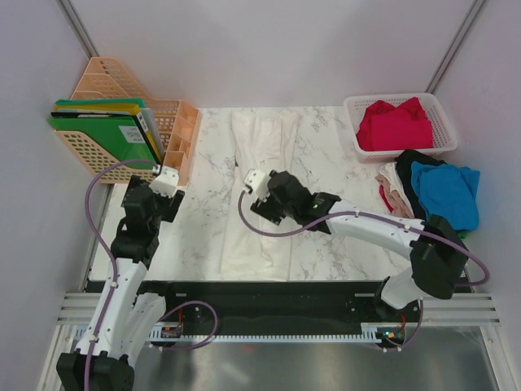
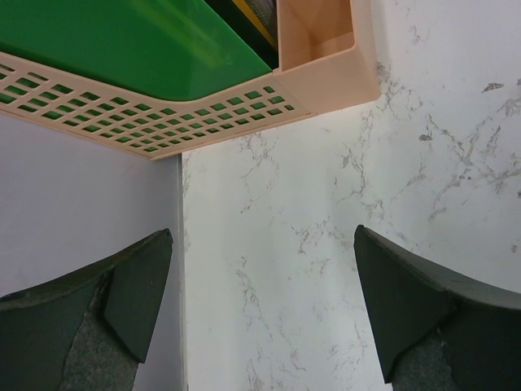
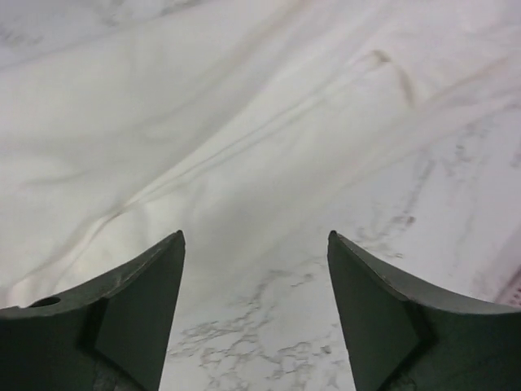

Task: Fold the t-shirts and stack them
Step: Grab the bottom of the folded rectangular tshirt with right arm

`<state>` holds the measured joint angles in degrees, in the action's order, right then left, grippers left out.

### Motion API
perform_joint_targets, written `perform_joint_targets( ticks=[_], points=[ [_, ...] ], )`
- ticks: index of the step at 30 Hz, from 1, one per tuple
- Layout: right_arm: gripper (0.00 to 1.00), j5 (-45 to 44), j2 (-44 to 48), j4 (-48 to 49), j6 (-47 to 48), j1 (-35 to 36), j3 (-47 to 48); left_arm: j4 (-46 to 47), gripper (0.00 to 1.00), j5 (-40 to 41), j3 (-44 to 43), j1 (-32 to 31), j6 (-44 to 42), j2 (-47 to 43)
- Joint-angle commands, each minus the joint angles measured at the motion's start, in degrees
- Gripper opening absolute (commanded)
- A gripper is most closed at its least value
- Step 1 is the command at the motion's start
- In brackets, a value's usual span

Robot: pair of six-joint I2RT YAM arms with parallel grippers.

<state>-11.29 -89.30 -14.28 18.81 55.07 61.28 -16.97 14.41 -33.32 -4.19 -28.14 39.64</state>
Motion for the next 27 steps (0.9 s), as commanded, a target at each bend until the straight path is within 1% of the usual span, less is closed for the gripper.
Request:
perform_joint_targets(
  ticks=[1,5,6,7,8,9,10,12,13,14,15,16,17,18,19,20,21,22,23,24,25,27],
  points=[
    [0.81,-7.9,4.6,5.2,0.0,-4.5,1.3,0.4,1.00,-2.3,0.9,0.5,1.2,-0.1],
    [0.86,-8.0,1.3,0.7,-1.0,-9.1,5.1,-0.9,1.00,-4.8,0.8,0.5,1.3,1.1],
    [0.90,-6.7,0.5,-0.6,-0.7,-10.0,6.7,-1.5,1.00,-5.3,0.5,0.4,1.2,1.4],
    [0.91,-5.9,-0.3,-3.8,-0.7,-11.5,7.9,-1.7,1.00,-6.1,0.5,0.5,1.2,1.5],
    [0.96,-3.9,-2.3,-6.2,-0.7,-12.8,10.9,-2.2,1.00,-6.8,0.1,0.4,1.0,1.9],
    [0.97,-0.2,-3.7,-9.8,-0.7,-14.4,13.4,-3.4,1.00,-7.6,-0.2,0.4,0.8,2.2],
    [0.98,10.1,-5.2,-16.6,-1.7,-18.6,15.8,-3.9,1.00,-9.3,-0.4,0.5,0.6,2.5],
    [0.98,22.8,-11.2,-24.4,-0.6,-22.8,23.9,-5.5,1.00,-11.7,-1.2,0.4,0.2,3.8],
    [0.98,32.0,-14.0,-34.1,1.5,-25.5,27.2,-7.0,1.00,-13.8,-1.5,0.4,0.1,4.4],
    [0.98,35.1,-18.6,-37.4,3.1,-26.5,31.9,-8.2,1.00,-14.5,-1.9,0.4,-0.1,5.5],
    [0.98,36.4,-20.4,-39.6,3.3,-27.0,33.6,-9.5,1.00,-17.2,-2.2,0.4,-0.3,6.4],
    [0.98,37.2,-24.7,-40.6,1.7,-28.4,39.0,-18.3,1.00,-29.5,-5.8,0.4,-1.6,10.2],
    [0.98,37.2,-24.8,-40.6,1.7,-28.4,39.0,-18.4,1.00,-29.6,-5.9,0.4,-1.7,10.2],
    [0.98,37.0,-25.4,-40.6,1.5,-28.4,40.4,-20.0,1.00,-34.0,-6.8,0.4,-1.7,12.6],
    [0.98,35.5,-26.5,-40.6,1.4,-28.4,42.0,-23.9,1.00,-36.4,-9.4,0.4,-1.9,14.0],
    [0.98,33.4,-26.8,-40.2,0.0,-28.5,44.5,-25.2,1.00,-38.0,-10.5,0.5,-1.8,14.9],
    [0.98,30.5,-26.9,-36.8,-0.9,-28.4,45.2,-26.2,1.00,-41.0,-11.5,0.5,-2.3,16.3],
    [0.98,23.7,-26.0,-34.4,-1.7,-28.4,44.8,-27.1,1.00,-42.0,-13.2,0.5,-2.4,16.7],
    [0.98,20.9,-25.2,-31.2,-2.5,-28.4,43.7,-27.1,1.00,-42.4,-13.8,0.5,-2.4,16.9],
    [0.98,18.3,-24.3,-24.5,-2.8,-28.4,42.5,-27.1,1.00,-42.7,-14.3,0.5,-2.6,17.4],
    [0.98,16.5,-23.9,-22.2,-3.0,-28.4,42.1,-27.1,1.00,-42.8,-15.4,0.5,-2.8,17.9],
    [0.98,14.2,-25.6,-20.2,-3.9,-28.5,45.1,-27.1,1.00,-43.0,-15.9,0.5,-3.0,19.2]
  ],
)
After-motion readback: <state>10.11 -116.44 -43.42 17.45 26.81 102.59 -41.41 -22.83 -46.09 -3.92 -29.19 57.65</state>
